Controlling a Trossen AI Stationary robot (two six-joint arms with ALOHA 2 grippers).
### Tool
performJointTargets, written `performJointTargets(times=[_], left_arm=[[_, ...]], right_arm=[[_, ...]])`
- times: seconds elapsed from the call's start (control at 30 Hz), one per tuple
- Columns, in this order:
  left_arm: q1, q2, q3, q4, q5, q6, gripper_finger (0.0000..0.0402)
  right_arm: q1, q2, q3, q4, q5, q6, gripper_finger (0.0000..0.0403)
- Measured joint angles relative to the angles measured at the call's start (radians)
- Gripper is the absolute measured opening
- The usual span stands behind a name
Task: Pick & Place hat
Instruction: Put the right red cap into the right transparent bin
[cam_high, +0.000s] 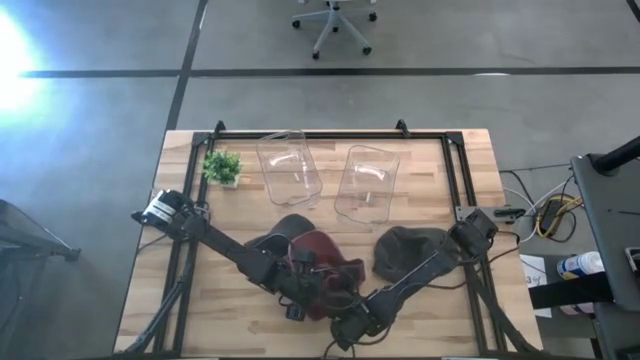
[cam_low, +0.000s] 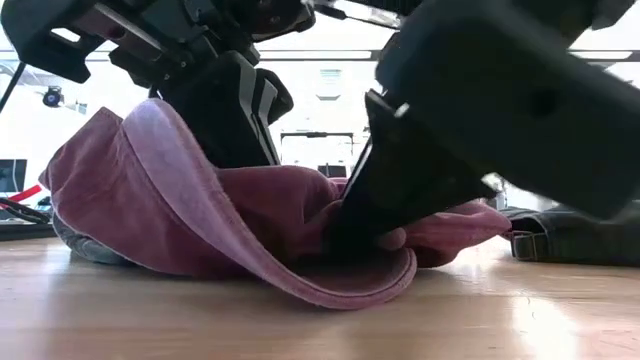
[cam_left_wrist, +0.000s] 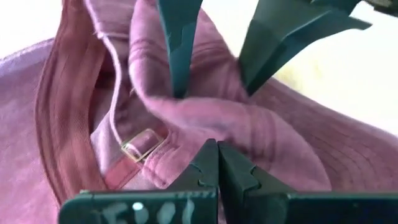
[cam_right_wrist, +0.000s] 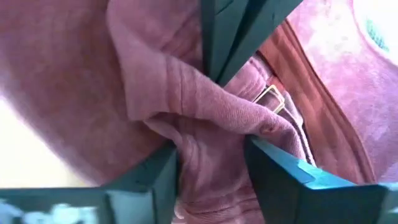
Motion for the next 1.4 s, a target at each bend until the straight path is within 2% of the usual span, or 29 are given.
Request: performJointTargets(times=[0.3, 0.33, 0.43, 0.6, 0.9, 0.97, 1.17, 1.27, 1.4], left_arm=[[-0.005, -0.010, 0.014, -0.011, -0.008, 0.009, 0.0000], [-0.007, -0.018, 0.020, -0.015, -0.012, 0.016, 0.0000], [-0.011, -0.065, 0.037, -0.037, -0.060, 0.029, 0.0000], [-0.013, -0.179, 0.068, -0.118, -0.176, 0.032, 0.0000], [-0.014, -0.430, 0.071, -0.147, -0.443, 0.025, 0.0000], [-0.013, -0.458, 0.070, -0.147, -0.492, 0.024, 0.0000], [-0.013, -0.477, 0.069, -0.165, -0.534, 0.024, 0.0000], [-0.015, -0.463, 0.068, -0.170, -0.534, 0.006, 0.0000], [-0.015, -0.447, 0.059, -0.179, -0.534, -0.003, 0.0000]], right_arm=[[-0.009, -0.011, -0.002, 0.003, -0.002, -0.098, 0.0023], [-0.006, -0.023, -0.002, -0.002, -0.006, -0.102, 0.0017], [-0.003, -0.080, -0.002, -0.017, -0.026, -0.095, 0.0012], [-0.003, -0.207, -0.002, -0.147, -0.067, -0.019, 0.0010], [-0.094, -0.542, -0.002, -0.211, -0.406, 0.171, 0.0009], [-0.127, -0.615, -0.002, -0.228, -0.445, 0.184, 0.0009], [-0.251, -0.792, -0.002, -0.315, -0.450, 0.143, 0.0009], [-0.341, -0.864, -0.002, -0.387, -0.451, 0.113, 0.0008], [-0.479, -0.934, -0.005, -0.392, -0.480, 0.038, 0.0008]])
